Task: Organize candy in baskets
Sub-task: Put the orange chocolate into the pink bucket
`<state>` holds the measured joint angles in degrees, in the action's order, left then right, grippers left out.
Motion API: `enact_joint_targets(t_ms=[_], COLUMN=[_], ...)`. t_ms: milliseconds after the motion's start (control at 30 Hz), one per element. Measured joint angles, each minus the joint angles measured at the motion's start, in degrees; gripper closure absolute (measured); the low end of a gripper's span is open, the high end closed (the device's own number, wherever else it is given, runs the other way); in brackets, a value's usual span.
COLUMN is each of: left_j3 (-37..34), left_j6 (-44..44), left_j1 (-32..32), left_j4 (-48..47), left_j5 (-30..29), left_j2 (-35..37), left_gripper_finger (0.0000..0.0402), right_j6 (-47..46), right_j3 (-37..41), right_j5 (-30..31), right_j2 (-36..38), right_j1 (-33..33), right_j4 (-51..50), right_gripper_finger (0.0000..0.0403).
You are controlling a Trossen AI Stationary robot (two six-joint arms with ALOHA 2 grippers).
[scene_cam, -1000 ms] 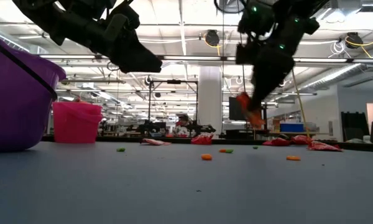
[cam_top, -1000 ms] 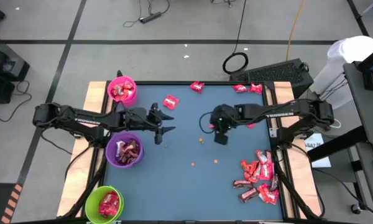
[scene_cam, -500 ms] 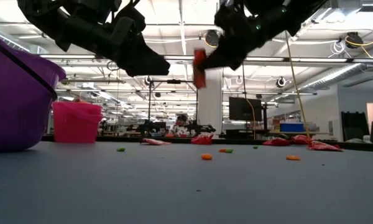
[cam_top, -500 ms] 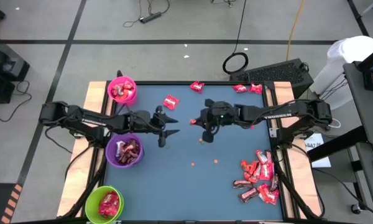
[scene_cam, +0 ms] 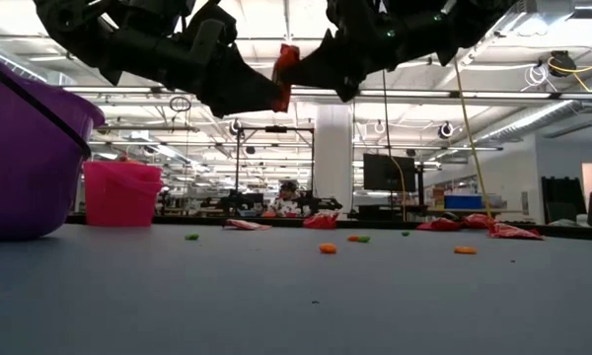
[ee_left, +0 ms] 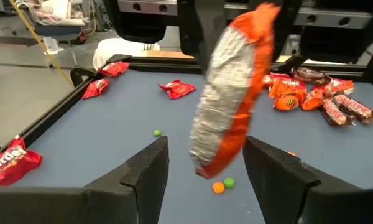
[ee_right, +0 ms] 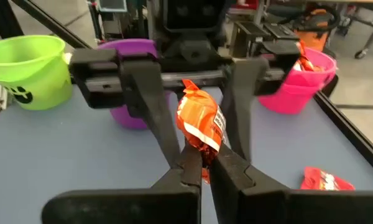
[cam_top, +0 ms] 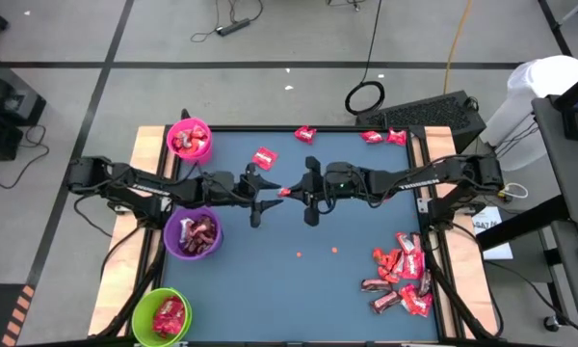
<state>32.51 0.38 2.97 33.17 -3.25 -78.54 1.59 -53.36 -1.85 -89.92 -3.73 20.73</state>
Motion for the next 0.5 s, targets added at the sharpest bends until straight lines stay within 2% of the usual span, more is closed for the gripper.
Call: enact_joint_targets(t_ms=[167,367,500], left_j3=[0.0,0.0,0.0], left_j6=[0.03,0.2,0.29], left_j1=[-0.11,-0.11,-0.11], left_j4=[-0.08,-0.06,-0.07], left_j5=[0.45,0.86,0.87], left_j2=[-0.02,-0.02,-0.02], left_gripper_finger=[0.0213,0.0298,0.0348], right_j6=[-0.06,-1.07,-0.73], right_j3=[-0.01,0.0,0.0], right_j5=[-0.03,0.02,0.02], right_j2=[-0.82,-0.97,-1.06], right_j1=[0.51,0.48,0.48], right_j4=[2.9,4.52,4.46], right_gripper_finger=[0.0396,0.0393,0.0358])
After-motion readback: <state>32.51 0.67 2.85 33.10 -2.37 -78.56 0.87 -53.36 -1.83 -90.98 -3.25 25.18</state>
